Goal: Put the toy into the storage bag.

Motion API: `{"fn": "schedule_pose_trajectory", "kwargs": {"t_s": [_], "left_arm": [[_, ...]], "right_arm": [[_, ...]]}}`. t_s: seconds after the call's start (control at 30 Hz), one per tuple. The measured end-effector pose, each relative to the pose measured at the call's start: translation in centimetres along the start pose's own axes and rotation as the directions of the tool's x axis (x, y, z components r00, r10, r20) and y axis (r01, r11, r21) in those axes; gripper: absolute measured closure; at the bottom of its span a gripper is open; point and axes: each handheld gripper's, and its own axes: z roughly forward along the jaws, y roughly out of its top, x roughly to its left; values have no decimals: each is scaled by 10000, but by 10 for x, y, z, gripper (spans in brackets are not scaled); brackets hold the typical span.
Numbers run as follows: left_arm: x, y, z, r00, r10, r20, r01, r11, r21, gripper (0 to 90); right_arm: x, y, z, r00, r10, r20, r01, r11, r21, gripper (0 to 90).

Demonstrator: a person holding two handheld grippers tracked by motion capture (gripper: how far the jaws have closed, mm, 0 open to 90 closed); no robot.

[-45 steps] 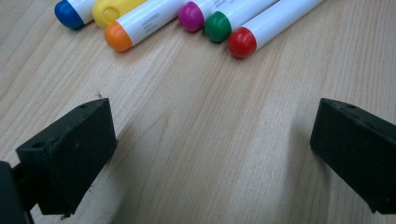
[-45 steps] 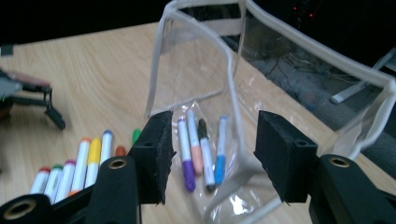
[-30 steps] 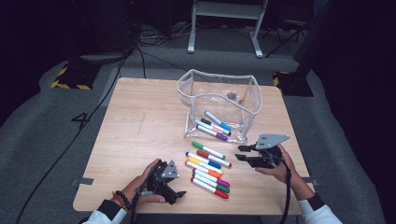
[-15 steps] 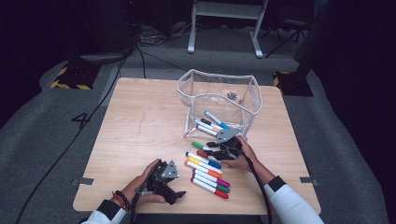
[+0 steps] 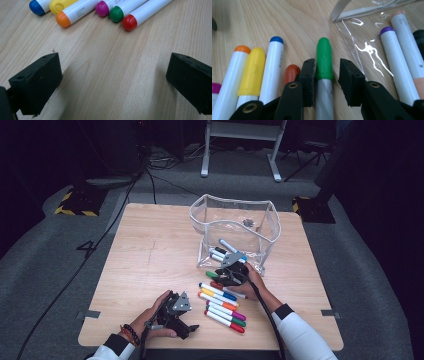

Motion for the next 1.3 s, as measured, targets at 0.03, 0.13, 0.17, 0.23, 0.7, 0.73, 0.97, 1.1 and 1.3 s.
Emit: {"fn": "schedule_pose_trajectory", "kwargs": {"t_s": [0.03,0.13,0.17,0.23,0.7,0.73,0.97,1.1,1.3], "left_arm": [[0,0,0,10000,1,1,-1,10000,1,6],[0,0,0,10000,3,1,-3,10000,2,6],[0,0,0,10000,3,1,-3,10000,2,6],[0,0,0,10000,17,6,-17,10000,-8,6],[0,0,0,10000,14,-26,-14,10000,8,5],[0,0,0,10000,13,-23,-13,10000,4,5],[0,0,0,10000,19,-12,-19,10000,3,5],[0,0,0,10000,18,-22,-18,10000,10,5],[0,0,0,10000,15,-9,-15,10000,-2,5]], "right_arm": [[-2,-2,0,9997,214,-111,-215,9997,-93,644],[-5,-6,-2,9994,320,-140,-322,9993,-165,730],[-5,-6,-2,9994,320,-140,-322,9993,-165,730],[-7,-10,-7,9995,300,-82,-300,9995,-63,739],[-8,-76,-72,9985,541,131,-542,9984,135,743],[-7,-80,-77,9983,549,195,-552,9983,169,744],[-12,-99,-116,9938,1087,243,-1061,9903,-892,744],[-16,-100,-139,9915,1228,433,-1140,9792,-1682,744],[-20,-91,-176,9886,1229,868,-948,9567,-2753,744]]}}
